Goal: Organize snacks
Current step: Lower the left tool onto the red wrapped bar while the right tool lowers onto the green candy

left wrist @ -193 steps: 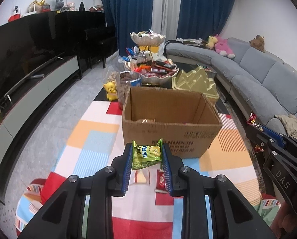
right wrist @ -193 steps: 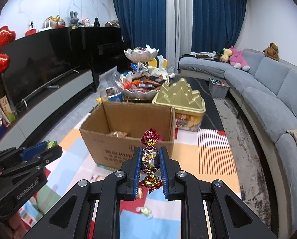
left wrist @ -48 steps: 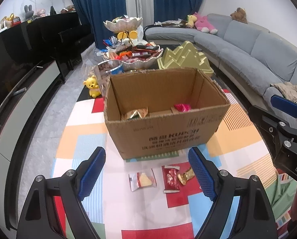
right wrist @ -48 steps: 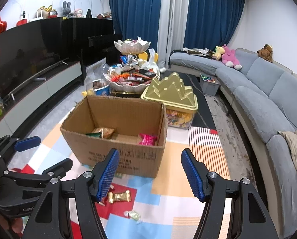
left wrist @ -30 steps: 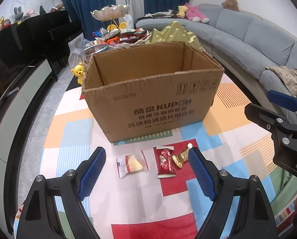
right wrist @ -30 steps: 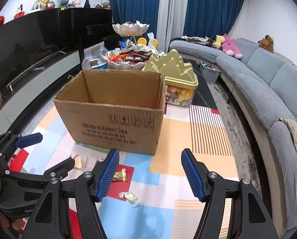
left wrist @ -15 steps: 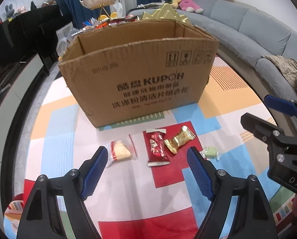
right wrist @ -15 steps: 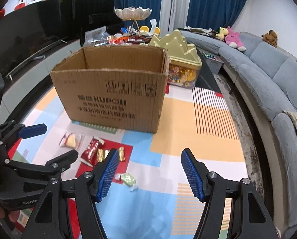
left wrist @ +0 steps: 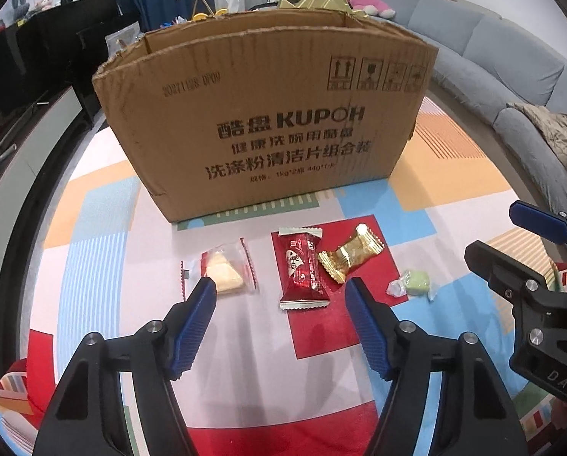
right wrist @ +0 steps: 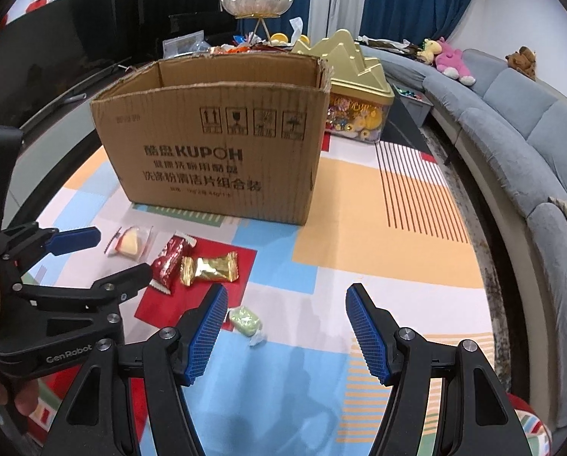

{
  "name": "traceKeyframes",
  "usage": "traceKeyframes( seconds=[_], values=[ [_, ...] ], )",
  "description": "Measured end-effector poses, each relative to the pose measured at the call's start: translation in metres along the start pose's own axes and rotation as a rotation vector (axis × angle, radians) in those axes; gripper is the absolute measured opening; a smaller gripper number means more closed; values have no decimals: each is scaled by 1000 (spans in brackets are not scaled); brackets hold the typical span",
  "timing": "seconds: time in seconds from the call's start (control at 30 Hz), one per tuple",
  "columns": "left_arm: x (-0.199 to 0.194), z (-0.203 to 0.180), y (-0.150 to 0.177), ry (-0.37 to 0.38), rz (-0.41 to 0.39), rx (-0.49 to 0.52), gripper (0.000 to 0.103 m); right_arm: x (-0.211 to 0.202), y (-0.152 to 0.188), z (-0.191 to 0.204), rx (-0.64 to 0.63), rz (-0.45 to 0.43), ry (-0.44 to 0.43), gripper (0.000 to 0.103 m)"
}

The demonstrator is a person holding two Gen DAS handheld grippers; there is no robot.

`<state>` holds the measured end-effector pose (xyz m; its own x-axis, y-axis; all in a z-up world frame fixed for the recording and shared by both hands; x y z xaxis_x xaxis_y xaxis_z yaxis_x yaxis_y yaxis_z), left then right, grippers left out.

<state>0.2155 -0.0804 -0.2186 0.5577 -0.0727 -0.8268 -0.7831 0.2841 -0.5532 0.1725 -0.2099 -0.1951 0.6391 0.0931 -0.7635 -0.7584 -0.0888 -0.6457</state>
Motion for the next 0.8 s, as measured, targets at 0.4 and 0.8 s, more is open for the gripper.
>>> traceKeyframes(
  seconds=[0.4,0.8],
  values=[
    [18,-6,9,-8,-5,46,63,17,14,5,-44,15,-25,66],
    [24,-11,7,-11,-36,48,59,35,25,10,-67,47,-72,57]
  ],
)
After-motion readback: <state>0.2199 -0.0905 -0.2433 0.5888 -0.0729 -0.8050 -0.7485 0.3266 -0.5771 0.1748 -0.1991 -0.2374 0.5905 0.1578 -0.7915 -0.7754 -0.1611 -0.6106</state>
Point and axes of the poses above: each gripper's, at about its wrist camera, not at the fingertips, and x roughly the way its jaws point, z to its left, y to its underside, the point moved 1 cm from there along x, roughly the way its jaws point, and after that the axes turned 5 degrees about -y, right-handed, at the moved point
